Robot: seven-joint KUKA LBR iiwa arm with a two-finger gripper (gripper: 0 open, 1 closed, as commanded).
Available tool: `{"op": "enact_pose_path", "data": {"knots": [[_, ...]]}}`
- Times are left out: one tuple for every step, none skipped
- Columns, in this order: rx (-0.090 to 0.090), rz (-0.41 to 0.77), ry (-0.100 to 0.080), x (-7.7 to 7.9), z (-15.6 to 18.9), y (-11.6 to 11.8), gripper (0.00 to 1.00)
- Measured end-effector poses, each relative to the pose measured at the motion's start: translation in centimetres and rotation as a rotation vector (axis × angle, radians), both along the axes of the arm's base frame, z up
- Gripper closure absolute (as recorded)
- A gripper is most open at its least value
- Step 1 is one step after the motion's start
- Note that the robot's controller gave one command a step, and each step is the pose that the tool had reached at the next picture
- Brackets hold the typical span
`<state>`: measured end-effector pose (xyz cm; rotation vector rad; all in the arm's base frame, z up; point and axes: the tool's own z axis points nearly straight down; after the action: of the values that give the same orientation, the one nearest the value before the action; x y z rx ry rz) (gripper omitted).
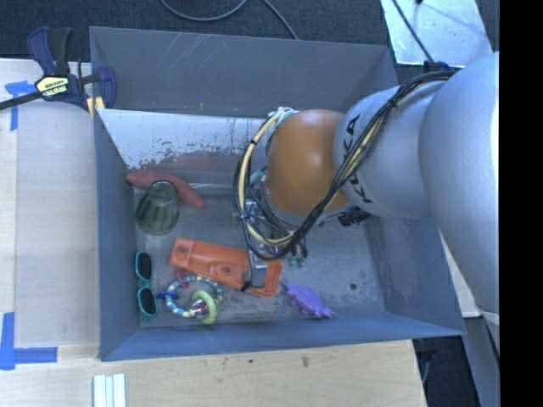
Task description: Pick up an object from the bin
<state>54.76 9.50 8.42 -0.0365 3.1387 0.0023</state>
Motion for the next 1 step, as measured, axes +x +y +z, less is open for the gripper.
{"op": "enact_pose_path", "data": {"knots": [[-0.001, 0.132, -0.008, -3.14, -1.23, 3.99, 1.00]]}}
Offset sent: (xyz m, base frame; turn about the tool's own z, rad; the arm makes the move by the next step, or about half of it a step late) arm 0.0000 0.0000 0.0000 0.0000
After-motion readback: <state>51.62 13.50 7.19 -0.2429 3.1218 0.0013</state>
